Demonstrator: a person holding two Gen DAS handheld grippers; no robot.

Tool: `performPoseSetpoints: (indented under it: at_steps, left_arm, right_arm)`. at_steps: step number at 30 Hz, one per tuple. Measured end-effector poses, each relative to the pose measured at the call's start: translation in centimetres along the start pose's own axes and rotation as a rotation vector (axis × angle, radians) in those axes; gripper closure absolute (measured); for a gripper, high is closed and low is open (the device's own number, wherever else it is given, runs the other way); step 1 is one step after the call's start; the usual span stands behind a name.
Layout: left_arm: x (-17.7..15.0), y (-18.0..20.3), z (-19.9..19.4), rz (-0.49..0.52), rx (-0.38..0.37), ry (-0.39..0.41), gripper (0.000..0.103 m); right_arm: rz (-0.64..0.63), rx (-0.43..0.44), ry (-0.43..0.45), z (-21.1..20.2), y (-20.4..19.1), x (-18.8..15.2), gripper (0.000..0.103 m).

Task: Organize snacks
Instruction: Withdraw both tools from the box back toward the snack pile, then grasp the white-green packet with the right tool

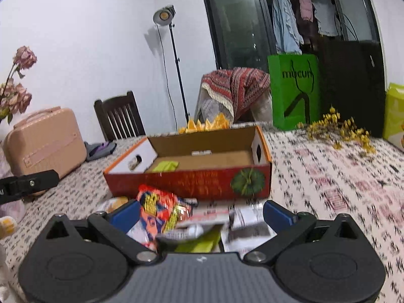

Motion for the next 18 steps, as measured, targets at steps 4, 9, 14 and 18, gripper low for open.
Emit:
performPoseSetpoints:
  at_steps: [4, 9, 14, 18]
  left_arm:
    - [-1.2, -0.1, -0.2, 0.002, 0.009, -0.019, 0.0]
    - [-2.3, -0.5, -0.1, -0.003, 0.021, -0.047, 0.0]
    - [-3.5, -1.1, -0.1, -0.002, 0.028, -0.076, 0.0]
    - [-3.9, -1.6, 0.0, -0.014, 0.024, -0.092, 0.0]
  right_arm:
    - [-0.007, 0.011, -0.013, -0.5, -0.1, -1.0, 0.0]
    - [-0.023, -0.008, -0.039, -0.7, -0.1, -2.2, 0.0]
    - [-0.039, 0.028, -0.069, -0.8, -0.7, -3.7, 0.0]
    - [-0.062, 0.024, -0.094, -0.4, -1.2, -4.6, 0.001]
Point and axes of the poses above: each gripper's, at about its wrist camera, not at the fingertips, and z roughly the way its jaws point, y to its right, x to its top, the point moved 9 cm from there along z, roughly the way its jaws point, and after that the axes turned 14 degrees about -y, right-handed, at the moved point
